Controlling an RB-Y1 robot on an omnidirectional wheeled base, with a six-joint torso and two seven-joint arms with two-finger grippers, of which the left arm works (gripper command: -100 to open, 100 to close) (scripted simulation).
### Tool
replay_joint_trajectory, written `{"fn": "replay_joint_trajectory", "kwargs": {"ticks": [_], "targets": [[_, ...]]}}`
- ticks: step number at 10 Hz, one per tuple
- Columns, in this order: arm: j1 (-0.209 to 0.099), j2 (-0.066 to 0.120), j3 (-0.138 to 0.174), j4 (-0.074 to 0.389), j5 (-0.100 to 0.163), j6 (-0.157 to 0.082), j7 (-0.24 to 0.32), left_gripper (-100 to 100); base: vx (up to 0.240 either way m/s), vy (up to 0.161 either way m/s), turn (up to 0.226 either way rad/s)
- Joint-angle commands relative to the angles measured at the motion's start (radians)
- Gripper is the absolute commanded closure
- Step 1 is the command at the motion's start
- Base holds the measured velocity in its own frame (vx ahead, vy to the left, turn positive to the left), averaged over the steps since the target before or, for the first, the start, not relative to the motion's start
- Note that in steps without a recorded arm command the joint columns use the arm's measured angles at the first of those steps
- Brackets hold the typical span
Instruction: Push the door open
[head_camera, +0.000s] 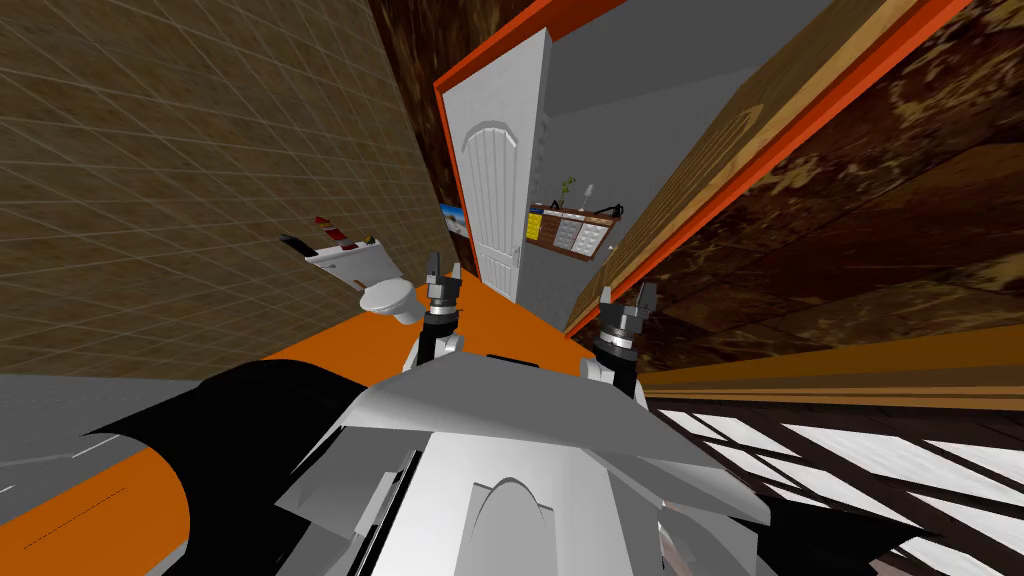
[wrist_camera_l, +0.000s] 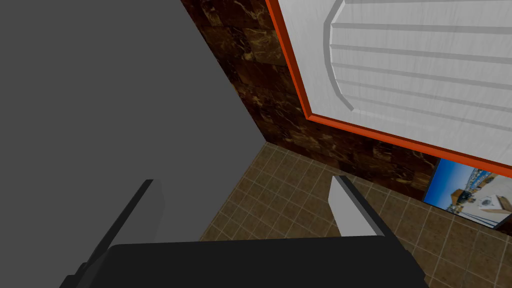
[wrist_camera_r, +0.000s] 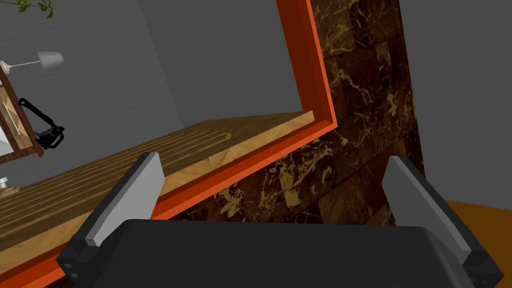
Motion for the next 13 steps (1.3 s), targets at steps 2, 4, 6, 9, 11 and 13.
{"fn": "replay_joint_trajectory", "kwargs": {"ticks": [2,4,6,9,11,13], "targets": [[-0.027,0.008,-0.004,0.044,-0.001,0.002,0.003,-100,0.056,0.024,-0.014],[-0.058,0.016,-0.01,0.095,-0.002,0.004,0.006,-100,0.084,0.049,-0.015],[-0.087,0.022,-0.014,0.142,-0.003,0.006,0.008,-100,0.096,0.043,-0.019],[-0.136,0.031,-0.022,0.222,-0.004,0.01,0.013,-100,0.086,0.048,-0.017],[-0.173,0.037,-0.029,0.279,-0.005,0.012,0.017,-100,0.09,0.058,-0.022],[-0.215,0.043,-0.035,0.345,-0.006,0.015,0.021,-100,0.096,0.05,-0.024]]}}
